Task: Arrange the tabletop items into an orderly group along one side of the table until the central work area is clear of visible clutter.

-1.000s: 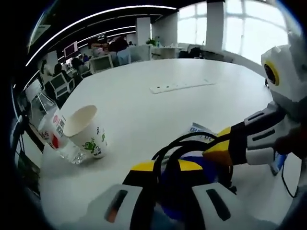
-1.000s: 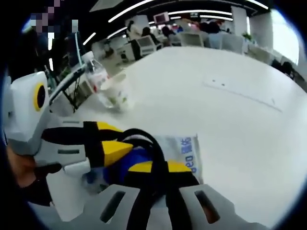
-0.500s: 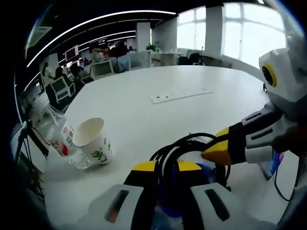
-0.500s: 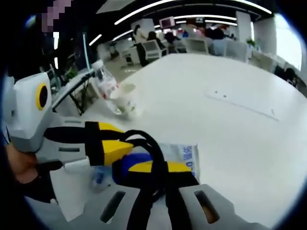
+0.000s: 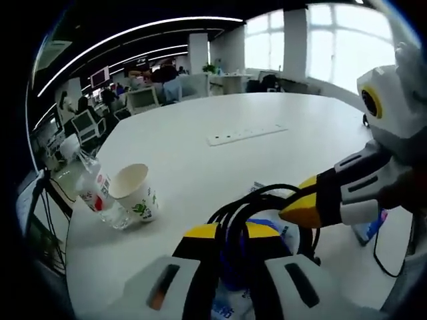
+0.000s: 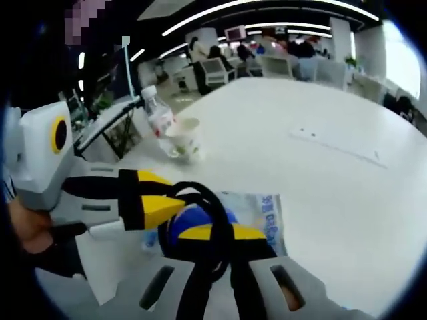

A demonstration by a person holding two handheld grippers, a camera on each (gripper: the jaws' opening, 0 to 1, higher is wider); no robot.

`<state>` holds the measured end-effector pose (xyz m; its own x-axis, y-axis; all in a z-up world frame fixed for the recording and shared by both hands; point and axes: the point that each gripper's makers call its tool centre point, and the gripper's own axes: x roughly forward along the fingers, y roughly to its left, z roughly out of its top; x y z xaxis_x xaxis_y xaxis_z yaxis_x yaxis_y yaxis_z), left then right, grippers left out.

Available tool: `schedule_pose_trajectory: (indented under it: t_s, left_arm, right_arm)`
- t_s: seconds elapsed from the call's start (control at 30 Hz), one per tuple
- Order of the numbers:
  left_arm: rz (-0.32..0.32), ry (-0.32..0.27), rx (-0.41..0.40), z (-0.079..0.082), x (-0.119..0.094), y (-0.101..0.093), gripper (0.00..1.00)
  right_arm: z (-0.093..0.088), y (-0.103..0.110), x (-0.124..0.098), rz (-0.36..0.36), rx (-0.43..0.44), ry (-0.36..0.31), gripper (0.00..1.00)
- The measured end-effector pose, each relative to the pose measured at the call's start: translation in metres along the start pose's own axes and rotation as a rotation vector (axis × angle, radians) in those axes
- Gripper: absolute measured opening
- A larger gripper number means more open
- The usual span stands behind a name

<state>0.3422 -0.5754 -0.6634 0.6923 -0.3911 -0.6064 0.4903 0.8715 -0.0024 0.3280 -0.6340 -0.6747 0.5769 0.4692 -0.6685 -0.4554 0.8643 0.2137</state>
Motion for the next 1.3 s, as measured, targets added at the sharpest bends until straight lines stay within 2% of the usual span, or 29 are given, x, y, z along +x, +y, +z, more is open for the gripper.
schedule_pose_trajectory:
  t_s: [0.67, 1.3]
  left_arm:
    - [-0.024, -0.009, -0.018, -0.01, -0.03, -0.024, 0.11]
    - [-0.056, 0.008, -0.018, -0.037, -0.055, -0.053, 0.11]
  right_arm:
    - [-0.019, 0.017, -0.035, 0.001, 0.017, -0.036, 0.04]
    - [-0.055, 0.031, -0.06, 0.004, 0.064, -0.037, 0.04]
